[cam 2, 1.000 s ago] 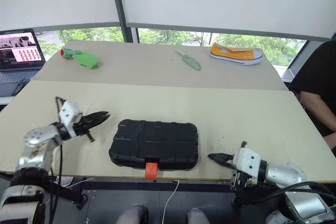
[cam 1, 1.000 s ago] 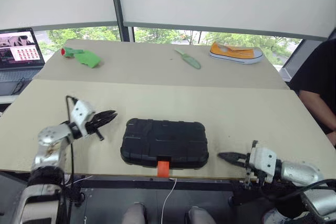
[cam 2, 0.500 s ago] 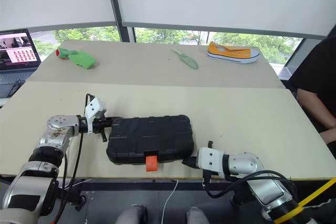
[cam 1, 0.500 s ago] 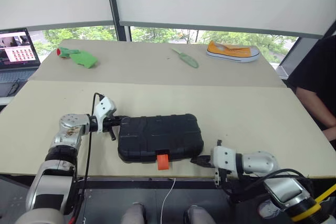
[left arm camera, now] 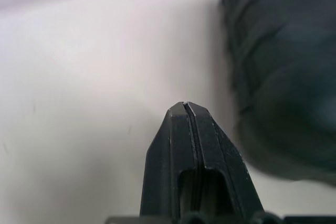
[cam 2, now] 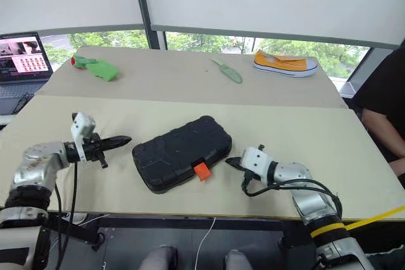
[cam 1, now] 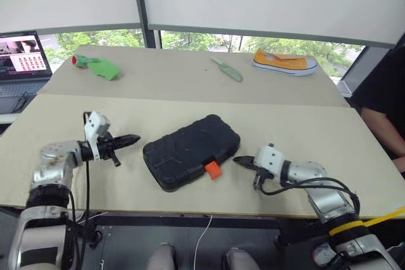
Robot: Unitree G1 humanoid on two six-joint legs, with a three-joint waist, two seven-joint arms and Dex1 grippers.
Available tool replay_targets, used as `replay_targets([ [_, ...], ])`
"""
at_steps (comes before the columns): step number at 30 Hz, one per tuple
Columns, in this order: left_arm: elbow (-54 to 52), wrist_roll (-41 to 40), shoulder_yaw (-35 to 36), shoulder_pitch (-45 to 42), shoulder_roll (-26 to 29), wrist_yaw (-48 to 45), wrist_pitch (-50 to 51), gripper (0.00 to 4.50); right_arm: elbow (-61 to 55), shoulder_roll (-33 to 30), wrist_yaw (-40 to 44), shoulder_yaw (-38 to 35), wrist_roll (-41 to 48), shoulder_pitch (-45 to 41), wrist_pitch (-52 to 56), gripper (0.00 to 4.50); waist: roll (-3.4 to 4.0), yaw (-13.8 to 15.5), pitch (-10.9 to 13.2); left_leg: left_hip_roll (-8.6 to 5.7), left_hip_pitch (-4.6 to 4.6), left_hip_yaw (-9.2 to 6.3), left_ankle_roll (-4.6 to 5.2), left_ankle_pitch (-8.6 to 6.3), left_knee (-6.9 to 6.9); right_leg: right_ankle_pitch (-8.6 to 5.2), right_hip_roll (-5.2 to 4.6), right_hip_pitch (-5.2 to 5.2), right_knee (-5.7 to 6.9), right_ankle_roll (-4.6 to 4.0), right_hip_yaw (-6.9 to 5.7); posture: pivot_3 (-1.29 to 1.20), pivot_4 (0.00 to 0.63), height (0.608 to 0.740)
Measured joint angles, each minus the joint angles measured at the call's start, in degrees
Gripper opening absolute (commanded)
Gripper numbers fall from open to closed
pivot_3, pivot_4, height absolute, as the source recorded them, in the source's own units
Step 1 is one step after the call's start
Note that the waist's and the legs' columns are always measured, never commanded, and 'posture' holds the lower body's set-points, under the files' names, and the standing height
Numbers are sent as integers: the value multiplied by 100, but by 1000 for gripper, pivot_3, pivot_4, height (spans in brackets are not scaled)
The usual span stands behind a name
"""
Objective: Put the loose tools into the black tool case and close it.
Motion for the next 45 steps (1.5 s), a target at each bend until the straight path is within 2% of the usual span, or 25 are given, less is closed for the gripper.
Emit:
replay_targets([
  [3, -1106, -414, -227, 2, -151, -112, 885, 23, -301, 29, 426, -141, 571, 332, -133, 0, 0, 22, 0, 0, 2, 0, 0, 0, 2, 0, 1, 3, 1, 1, 3, 0, 150, 740],
  [5, -1730, -601, -493, 0, -451, 44, 1473, 23, -661, 105, 529, -258, 940, 506, -50, 0, 1, 16, 0, 1, 3, -2, 0, 0, 6, 0, 4, 3, 4, 2, 4, 0, 150, 740],
  [9, -2064, 10, -1357, -29, -947, 617, 1420, 23, -1335, 236, 579, -241, 1160, 580, 182, 0, 1, -15, -1, 4, 13, -4, 0, 0, 6, 1, 15, 7, 5, 1, 9, 0, 150, 740],
  [13, -2092, 555, -1863, -169, -973, 940, 1172, 23, -1467, 472, 564, 41, 1001, 559, 308, 0, 35, -35, -23, 3, 48, -6, 0, 0, 2, -9, 14, 40, 2, 9, 11, 0, 150, 740],
  [17, -2082, 672, -1906, -83, -1067, 1203, 1138, 23, -1251, 580, 523, 343, 579, 439, 317, 0, 53, -34, -44, 2, 99, -4, -1, -2, 2, -32, 6, 87, -3, 25, 9, 0, 150, 740],
  [20, -2063, 678, -1901, -39, -1086, 1236, 1116, 23, -810, 698, 380, 446, 229, 272, 293, 0, 54, -45, -66, 2, 113, -2, -3, -3, -1, -50, 3, 91, -3, -7, 9, 0, 150, 740],
  [25, -2034, 682, -1876, -52, -1036, 1178, 1056, 23, -134, 903, 188, 507, -138, 93, 189, 0, 67, -66, -82, 1, 116, -1, -1, -2, -13, -39, 4, 96, -1, 12, 10, 0, 150, 740],
  [36, -1813, 690, -1827, -124, -995, 1169, 937, 23, 286, 1340, 210, 495, -127, -88, 220, 0, 69, -136, -86, 5, 120, -2, -1, -2, -21, -35, 9, 91, 0, 19, 11, 0, 150, 740],
  [45, -1783, 694, -1828, -136, -1006, 1195, 926, 23, -261, 1538, 394, 420, 358, 223, 928, 0, 69, -134, -86, 5, 121, -1, -3, -3, -33, -42, 8, 88, -1, 8, 11, 0, 150, 740],
])
